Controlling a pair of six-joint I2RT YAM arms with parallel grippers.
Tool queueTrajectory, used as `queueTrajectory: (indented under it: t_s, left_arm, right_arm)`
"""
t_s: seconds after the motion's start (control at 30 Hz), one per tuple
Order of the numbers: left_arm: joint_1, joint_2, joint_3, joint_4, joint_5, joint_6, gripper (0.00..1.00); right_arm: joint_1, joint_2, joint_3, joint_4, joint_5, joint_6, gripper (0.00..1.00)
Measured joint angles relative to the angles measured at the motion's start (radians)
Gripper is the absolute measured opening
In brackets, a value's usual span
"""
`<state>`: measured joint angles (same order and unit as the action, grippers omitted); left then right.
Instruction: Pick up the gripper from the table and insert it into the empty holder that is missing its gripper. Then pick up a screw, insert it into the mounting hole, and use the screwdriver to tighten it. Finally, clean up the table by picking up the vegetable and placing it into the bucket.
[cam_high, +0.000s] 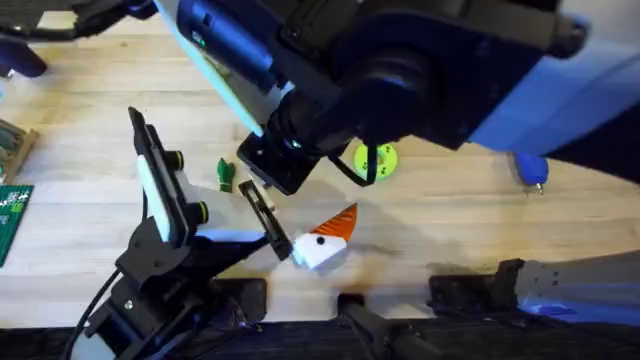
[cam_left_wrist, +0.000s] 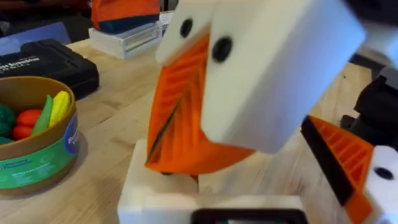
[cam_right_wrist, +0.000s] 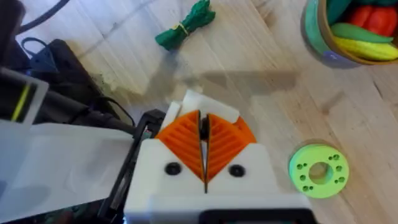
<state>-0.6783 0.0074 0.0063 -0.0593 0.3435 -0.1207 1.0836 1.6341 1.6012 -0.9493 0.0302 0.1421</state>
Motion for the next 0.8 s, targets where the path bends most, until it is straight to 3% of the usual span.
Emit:
queueTrajectory:
  t_s: [0.73, 0.8]
  left_arm:
    - [0.000, 0.000, 0.000, 0.000, -0.001, -0.003, 0.991]
    - [0.000, 0.000, 0.000, 0.000, -0.001, -0.003, 0.990]
  right_arm:
    - [0.005, 0.014, -0.002, 0.015, 0.022, 0.000, 0.007]
    - [0.005, 0.014, -0.002, 0.013, 0.021, 0.009, 0.059]
